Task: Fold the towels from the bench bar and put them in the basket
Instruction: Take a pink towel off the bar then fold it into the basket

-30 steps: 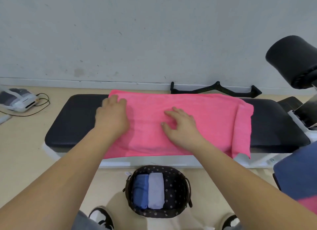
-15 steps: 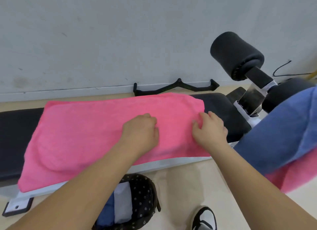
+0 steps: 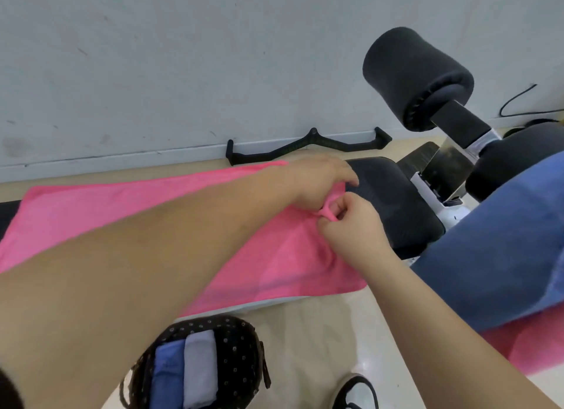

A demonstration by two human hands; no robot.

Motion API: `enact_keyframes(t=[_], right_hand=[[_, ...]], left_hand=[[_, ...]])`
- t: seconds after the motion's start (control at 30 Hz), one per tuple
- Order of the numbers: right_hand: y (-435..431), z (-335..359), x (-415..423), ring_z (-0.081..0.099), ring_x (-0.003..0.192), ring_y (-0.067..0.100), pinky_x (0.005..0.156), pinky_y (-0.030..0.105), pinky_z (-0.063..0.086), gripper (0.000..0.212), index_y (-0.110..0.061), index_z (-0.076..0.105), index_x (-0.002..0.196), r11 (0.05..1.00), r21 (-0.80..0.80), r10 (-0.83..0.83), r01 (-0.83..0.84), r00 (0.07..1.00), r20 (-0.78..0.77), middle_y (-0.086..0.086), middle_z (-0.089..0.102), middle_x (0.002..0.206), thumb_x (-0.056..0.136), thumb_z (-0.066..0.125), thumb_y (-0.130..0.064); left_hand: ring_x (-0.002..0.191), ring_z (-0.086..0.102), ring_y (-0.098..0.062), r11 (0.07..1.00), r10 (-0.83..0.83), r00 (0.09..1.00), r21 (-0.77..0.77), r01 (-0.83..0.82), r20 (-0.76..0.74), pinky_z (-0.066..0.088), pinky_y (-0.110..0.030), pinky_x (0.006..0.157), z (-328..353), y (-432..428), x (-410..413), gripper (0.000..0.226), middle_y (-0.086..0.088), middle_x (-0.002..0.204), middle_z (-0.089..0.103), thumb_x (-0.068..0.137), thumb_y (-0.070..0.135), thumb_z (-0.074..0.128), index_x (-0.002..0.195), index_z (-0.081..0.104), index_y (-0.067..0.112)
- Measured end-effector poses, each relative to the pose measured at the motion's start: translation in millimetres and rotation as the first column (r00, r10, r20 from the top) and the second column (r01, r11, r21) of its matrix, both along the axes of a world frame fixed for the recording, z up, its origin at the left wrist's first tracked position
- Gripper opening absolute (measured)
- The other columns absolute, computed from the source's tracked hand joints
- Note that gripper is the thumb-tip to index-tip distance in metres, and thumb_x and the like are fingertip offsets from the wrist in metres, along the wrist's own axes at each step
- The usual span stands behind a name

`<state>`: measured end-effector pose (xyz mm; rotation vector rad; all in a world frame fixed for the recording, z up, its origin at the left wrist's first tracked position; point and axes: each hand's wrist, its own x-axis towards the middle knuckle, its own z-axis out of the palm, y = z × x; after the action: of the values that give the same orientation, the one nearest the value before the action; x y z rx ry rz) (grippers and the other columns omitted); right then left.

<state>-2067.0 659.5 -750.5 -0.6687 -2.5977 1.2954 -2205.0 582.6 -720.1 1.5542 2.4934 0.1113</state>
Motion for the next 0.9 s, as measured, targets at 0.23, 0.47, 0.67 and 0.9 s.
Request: enact_keyframes(t=[0.23, 0.47, 0.67, 0.9], right_hand=[[8, 9, 1, 0.057, 0.073, 0.009, 0.062, 0.024, 0.041, 0.035, -0.018, 0.061, 0.102, 0.949, -0.305, -0.083, 0.08, 0.997, 0.004, -0.006, 0.06, 0.087, 0.076, 0.085, -0.015], [32, 5, 8, 0.054, 0.064, 0.024, 0.053, 0.034, 0.048, 0.02, -0.002, 0.06, 0.09, 0.937, -0.298, -0.159, 0.182, 0.982, 0.101, 0.007, 0.06, 0.078, 0.082, 0.076, -0.013], [57, 0, 19, 0.042, 0.06, 0.021, 0.056, 0.032, 0.034, 0.029, -0.012, 0.049, 0.068, 0.986, -0.041, -0.146, 0.159, 0.965, 0.22, 0.005, 0.044, 0.064, 0.079, 0.075, -0.014], [72, 2, 31, 0.052, 0.058, 0.024, 0.056, 0.034, 0.041, 0.03, -0.012, 0.054, 0.073, 0.995, -0.047, -0.074, 0.091, 0.955, 0.288, 0.006, 0.055, 0.065, 0.072, 0.083, -0.021]], left_hand=[[0.09, 0.06, -0.022, 0.996, 0.024, 0.986, -0.079, -0.037, -0.163, 0.042, -0.033, 0.063, 2, 1, -10, 0.01, 0.008, 0.082, 0.058, 0.086, 0.018, 0.061, 0.091, 0.062, 0.027], [0.105, 0.051, -0.031, 0.911, 0.378, 0.842, 0.317, -0.264, -0.385, 0.03, -0.038, 0.073, 14, 9, -32, 0.023, -0.007, 0.115, 0.054, 0.097, 0.016, 0.05, 0.11, 0.069, 0.021], [0.119, 0.045, -0.03, 0.923, 0.379, 0.828, 0.113, -0.367, -0.412, 0.035, -0.041, 0.09, -23, 11, -27, 0.03, -0.006, 0.126, 0.05, 0.092, 0.006, 0.054, 0.113, 0.069, 0.021], [0.09, 0.055, -0.032, 0.828, 0.56, 0.792, 0.202, -0.523, -0.244, 0.04, -0.041, 0.071, -9, 19, -43, 0.027, -0.011, 0.118, 0.047, 0.092, 0.004, 0.051, 0.111, 0.065, 0.016]])
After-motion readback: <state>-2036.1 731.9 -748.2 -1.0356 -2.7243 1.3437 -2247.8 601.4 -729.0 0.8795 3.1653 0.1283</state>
